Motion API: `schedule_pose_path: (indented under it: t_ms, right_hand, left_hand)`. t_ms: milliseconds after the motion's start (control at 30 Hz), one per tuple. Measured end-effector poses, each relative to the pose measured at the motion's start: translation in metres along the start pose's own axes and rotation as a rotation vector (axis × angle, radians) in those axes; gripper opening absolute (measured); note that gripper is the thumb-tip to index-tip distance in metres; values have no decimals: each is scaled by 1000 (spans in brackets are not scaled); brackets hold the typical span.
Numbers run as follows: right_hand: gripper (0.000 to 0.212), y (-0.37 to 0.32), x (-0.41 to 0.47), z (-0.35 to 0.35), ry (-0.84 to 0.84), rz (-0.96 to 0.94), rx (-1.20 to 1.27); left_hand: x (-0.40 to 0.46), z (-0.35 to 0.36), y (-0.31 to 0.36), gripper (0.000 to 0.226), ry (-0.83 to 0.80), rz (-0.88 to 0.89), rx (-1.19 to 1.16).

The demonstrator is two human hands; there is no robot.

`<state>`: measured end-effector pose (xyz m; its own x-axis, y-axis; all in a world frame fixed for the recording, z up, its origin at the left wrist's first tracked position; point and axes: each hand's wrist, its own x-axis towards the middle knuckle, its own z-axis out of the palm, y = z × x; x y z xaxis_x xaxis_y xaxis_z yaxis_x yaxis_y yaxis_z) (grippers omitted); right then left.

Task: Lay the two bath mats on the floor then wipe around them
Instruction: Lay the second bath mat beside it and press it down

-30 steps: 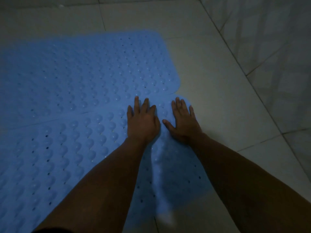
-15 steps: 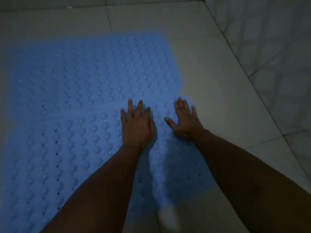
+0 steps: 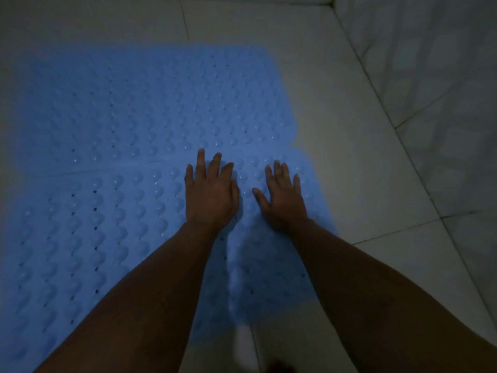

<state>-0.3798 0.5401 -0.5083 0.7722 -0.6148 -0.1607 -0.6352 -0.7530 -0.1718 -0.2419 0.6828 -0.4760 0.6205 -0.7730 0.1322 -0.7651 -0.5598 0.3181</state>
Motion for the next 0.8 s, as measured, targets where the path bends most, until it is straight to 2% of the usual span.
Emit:
schedule_pose_path:
  t_ms: [100,333,400,467,533,600,633,700,800]
  right_hand:
    - [76,0,-4,16,128,-7,-71]
    - [87,2,-2,19,84,-13,-52]
    - [92,4,2,14,-1,-24,-33]
    - [94,6,11,1,-181,-10,43]
    - [87,8,20,-19,-383,34,147]
    - [72,9,31,-41,-438,80,268]
    - [60,10,35,-51,-370,96,344]
    - [36,14,42,-66,-120,137,480]
    - [29,20,52,-74,103,174,542]
  left_hand:
    - [-5,23,-1,52,-6,107,16]
    - [-10,43,-3,53,-12,105,-14]
    - [-9,38,-6,53,-13,72,-13]
    - [-10,30,-7,56,-22,29,-12]
    - [-15,22,-4,60,-32,-29,-11]
    - [-19,14,2,63,-47,-71,-9]
    - [-19,11,7,63,-65,-73,-13]
    - [-15,11,23,63,-128,-26,-11]
    - [-7,35,53,65,-198,136,33]
